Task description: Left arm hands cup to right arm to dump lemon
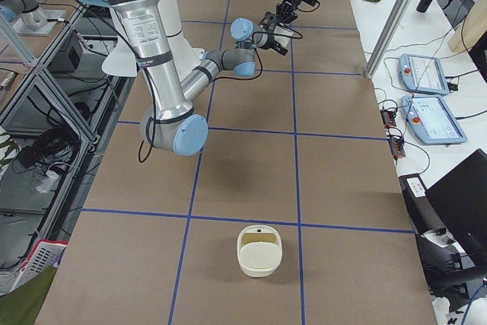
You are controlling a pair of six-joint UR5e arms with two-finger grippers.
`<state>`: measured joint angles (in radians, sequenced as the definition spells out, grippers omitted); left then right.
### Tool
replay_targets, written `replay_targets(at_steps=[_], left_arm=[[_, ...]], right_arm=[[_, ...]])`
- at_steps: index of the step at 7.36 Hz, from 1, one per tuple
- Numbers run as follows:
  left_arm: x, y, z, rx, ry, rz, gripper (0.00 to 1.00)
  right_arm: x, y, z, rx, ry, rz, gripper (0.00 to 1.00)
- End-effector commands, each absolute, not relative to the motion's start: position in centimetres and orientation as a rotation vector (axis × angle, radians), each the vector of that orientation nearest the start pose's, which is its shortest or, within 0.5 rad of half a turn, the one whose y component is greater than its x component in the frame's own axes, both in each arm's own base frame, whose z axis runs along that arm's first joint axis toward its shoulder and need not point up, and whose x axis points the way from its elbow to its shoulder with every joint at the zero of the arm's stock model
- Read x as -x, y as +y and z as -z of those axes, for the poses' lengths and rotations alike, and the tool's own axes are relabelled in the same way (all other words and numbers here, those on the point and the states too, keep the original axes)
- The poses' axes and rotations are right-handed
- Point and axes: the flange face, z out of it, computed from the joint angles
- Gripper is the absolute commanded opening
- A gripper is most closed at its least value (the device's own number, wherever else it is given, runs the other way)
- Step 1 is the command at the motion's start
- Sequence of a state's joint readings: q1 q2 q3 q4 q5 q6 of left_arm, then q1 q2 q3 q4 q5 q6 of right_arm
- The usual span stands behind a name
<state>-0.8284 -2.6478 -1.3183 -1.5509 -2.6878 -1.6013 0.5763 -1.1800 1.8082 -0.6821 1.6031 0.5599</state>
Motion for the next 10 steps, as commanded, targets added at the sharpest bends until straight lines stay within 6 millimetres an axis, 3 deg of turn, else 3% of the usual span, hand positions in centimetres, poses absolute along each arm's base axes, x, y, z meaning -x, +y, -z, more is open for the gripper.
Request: replay_targets(at_steps=[1, 2, 3, 4, 5, 6, 9, 10], left_arm=[[-46.9, -57.6, -3.6, 0.691, 1.063, 0.294, 0.00], [-46.9, -57.6, -3.6, 0.691, 1.063, 0.294, 0.00], [-46.9, -57.6, -3.6, 0.689, 1.065, 0.292, 0.00], [-46.9, -57.5, -3.5, 0.685, 1.067, 0.289, 0.42], [-46.7, -57.2, -3.0, 0.639, 1.119, 0.238, 0.99], [-46.6, -57.1, -4.1, 0.631, 1.147, 0.226, 1.00], [-46.0, -57.5, -4.2, 0.645, 1.139, 0.263, 1.00], [-44.3, -58.7, -4.2, 0.645, 1.148, 0.282, 1.00]], right_arm=[[41.9, -42.7, -23.2, -1.070, -1.090, 0.373, 0.98], [42.0, -42.7, -23.0, -1.067, -1.097, 0.365, 0.93], [42.0, -42.6, -22.9, -1.031, -1.129, 0.322, 0.52], [42.1, -42.5, -23.0, -1.015, -1.140, 0.306, 0.15], [42.0, -42.4, -22.9, -1.016, -1.144, 0.307, 0.03], [42.0, -42.4, -23.0, -1.014, -1.143, 0.308, 0.03], [41.7, -42.4, -23.7, -1.007, -1.135, 0.310, 0.03], [41.7, -42.4, -23.8, -1.005, -1.135, 0.312, 0.03]])
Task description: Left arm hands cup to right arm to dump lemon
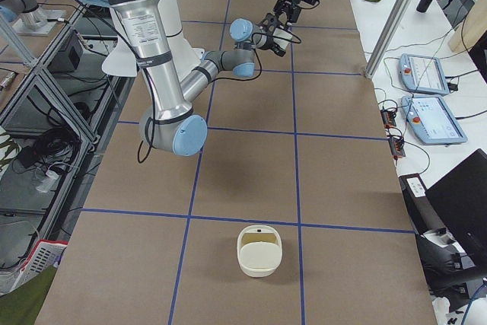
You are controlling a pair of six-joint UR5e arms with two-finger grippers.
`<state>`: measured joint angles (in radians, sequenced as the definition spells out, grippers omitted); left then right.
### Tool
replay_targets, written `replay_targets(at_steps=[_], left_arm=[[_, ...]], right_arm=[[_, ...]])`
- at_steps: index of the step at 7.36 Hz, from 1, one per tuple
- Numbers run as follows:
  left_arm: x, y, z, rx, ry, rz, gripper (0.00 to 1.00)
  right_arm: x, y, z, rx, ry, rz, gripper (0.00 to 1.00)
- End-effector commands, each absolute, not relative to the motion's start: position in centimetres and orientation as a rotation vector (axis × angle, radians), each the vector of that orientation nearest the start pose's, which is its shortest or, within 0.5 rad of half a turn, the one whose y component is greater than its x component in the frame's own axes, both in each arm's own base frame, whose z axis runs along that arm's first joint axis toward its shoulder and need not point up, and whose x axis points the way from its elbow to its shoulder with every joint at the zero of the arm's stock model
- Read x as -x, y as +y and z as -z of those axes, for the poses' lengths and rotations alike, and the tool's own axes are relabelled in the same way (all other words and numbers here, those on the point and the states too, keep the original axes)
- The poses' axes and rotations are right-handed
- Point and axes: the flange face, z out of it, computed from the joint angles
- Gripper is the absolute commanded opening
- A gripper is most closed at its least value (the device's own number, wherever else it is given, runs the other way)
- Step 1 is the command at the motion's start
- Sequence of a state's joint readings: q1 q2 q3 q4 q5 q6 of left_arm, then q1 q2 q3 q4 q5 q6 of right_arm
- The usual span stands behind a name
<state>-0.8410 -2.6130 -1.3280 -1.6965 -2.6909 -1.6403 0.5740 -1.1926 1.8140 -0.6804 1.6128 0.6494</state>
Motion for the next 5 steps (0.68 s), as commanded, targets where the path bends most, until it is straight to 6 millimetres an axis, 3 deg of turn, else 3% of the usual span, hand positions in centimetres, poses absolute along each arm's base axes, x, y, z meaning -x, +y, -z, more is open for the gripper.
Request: replay_targets(at_steps=[1, 2, 3, 4, 5], left_arm=[[-41.9, -60.2, -4.1, 0.645, 1.165, 0.300, 1.00], [-41.0, -61.0, -4.4, 0.638, 1.168, 0.317, 1.00], [-39.8, -61.9, -5.3, 0.619, 1.170, 0.339, 1.00], [-38.9, -62.4, -5.4, 0.600, 1.178, 0.348, 1.00], [-37.7, -62.8, -5.3, 0.573, 1.185, 0.363, 1.00]], right_arm=[[41.5, -42.6, -24.1, -1.005, -1.126, 0.306, 0.03], [40.6, -43.1, -25.3, -1.001, -1.100, 0.287, 0.03], [38.2, -44.7, -27.9, -0.988, -1.046, 0.240, 0.05], [35.3, -45.9, -30.9, -0.970, -0.993, 0.182, 0.10], [31.4, -46.3, -33.0, -0.927, -0.986, 0.016, 0.09]])
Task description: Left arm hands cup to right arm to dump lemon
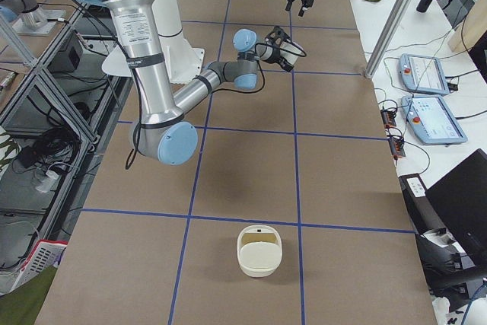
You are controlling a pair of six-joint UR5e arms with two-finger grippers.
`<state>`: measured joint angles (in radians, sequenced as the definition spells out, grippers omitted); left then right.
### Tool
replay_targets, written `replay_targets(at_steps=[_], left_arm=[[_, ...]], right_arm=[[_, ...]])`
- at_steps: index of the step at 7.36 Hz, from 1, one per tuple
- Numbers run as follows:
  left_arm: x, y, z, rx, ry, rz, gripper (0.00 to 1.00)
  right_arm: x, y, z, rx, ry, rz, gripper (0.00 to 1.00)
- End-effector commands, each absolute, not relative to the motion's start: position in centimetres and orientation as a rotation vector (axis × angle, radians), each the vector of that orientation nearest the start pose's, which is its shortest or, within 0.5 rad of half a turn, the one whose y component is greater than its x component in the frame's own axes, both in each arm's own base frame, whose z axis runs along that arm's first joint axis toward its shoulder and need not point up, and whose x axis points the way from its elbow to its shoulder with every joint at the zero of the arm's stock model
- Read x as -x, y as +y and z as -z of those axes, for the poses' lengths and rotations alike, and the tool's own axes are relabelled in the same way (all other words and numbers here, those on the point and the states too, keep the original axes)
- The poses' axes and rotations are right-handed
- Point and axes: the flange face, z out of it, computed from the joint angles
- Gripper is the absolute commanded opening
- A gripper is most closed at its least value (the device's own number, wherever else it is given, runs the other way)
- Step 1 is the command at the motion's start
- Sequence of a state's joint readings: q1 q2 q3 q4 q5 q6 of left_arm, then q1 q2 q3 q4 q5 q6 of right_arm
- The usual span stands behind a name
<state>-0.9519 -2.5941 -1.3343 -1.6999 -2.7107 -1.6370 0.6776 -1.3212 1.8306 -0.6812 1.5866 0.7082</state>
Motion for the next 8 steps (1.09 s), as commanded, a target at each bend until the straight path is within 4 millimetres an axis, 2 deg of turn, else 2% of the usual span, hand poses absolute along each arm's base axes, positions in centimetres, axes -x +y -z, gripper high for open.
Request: replay_targets(at_steps=[1, 2, 4, 6, 7, 8], left_arm=[[-37.5, -62.9, -5.3, 0.556, 1.184, 0.374, 1.00], [-37.4, -63.1, -5.8, 0.554, 1.181, 0.381, 1.00], [-37.0, -63.3, -5.8, 0.552, 1.183, 0.388, 1.00], [-36.8, -63.3, -5.7, 0.550, 1.184, 0.388, 1.00], [-36.7, -63.2, -5.5, 0.547, 1.187, 0.385, 1.00], [-36.8, -63.2, -5.6, 0.548, 1.186, 0.386, 1.00]], right_arm=[[26.9, -47.2, -37.1, -0.912, -0.899, -0.057, 0.09], [21.7, -47.1, -41.2, -0.925, -0.843, -0.108, 0.06], [14.9, -43.7, -47.2, -0.977, -0.821, -0.141, 0.03], [10.1, -40.0, -50.9, -1.002, -0.821, -0.192, 0.03], [7.8, -37.4, -52.8, -1.021, -0.827, -0.206, 0.03], [5.9, -35.8, -55.8, -1.022, -0.855, -0.247, 0.03]])
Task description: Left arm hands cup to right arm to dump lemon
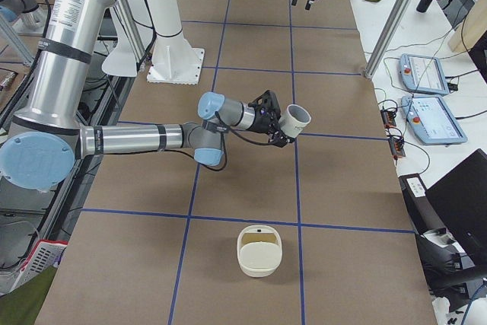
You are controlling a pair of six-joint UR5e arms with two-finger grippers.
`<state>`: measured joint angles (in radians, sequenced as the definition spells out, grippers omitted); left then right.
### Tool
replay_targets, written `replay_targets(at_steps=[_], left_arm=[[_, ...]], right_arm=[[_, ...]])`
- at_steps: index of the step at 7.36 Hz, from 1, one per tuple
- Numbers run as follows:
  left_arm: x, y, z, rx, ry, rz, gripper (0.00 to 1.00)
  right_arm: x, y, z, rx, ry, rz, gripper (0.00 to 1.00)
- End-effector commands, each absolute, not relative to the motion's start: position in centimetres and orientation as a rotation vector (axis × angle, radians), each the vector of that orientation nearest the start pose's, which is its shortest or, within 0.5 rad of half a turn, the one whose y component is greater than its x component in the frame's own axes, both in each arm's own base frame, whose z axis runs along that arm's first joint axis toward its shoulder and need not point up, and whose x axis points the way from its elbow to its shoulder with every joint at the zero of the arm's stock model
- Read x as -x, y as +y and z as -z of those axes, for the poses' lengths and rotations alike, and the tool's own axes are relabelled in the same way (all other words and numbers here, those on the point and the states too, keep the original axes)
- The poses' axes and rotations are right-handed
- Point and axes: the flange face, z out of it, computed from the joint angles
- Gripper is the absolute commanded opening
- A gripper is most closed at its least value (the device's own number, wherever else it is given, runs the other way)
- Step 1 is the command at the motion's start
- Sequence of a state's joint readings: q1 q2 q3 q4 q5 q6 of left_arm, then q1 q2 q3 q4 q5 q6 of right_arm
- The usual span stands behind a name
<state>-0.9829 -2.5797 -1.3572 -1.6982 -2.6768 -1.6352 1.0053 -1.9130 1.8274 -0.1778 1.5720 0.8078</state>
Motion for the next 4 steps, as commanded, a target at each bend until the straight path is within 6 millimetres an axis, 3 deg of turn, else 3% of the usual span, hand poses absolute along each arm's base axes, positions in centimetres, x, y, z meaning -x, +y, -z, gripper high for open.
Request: replay_targets(at_steps=[1, 2, 4], left_arm=[[-36.6, -63.3, -5.7, 0.546, 1.186, 0.391, 1.00], [-36.0, -63.7, -5.7, 0.541, 1.189, 0.398, 1.00], [-35.7, -64.0, -5.8, 0.524, 1.188, 0.410, 1.00]], right_arm=[[3.6, -34.9, -60.2, -0.981, -0.930, -0.305, 0.03], [1.7, -34.3, -63.5, -0.971, -0.969, -0.310, 0.02], [0.2, -32.3, -66.1, -0.924, -1.095, -0.402, 0.02]])
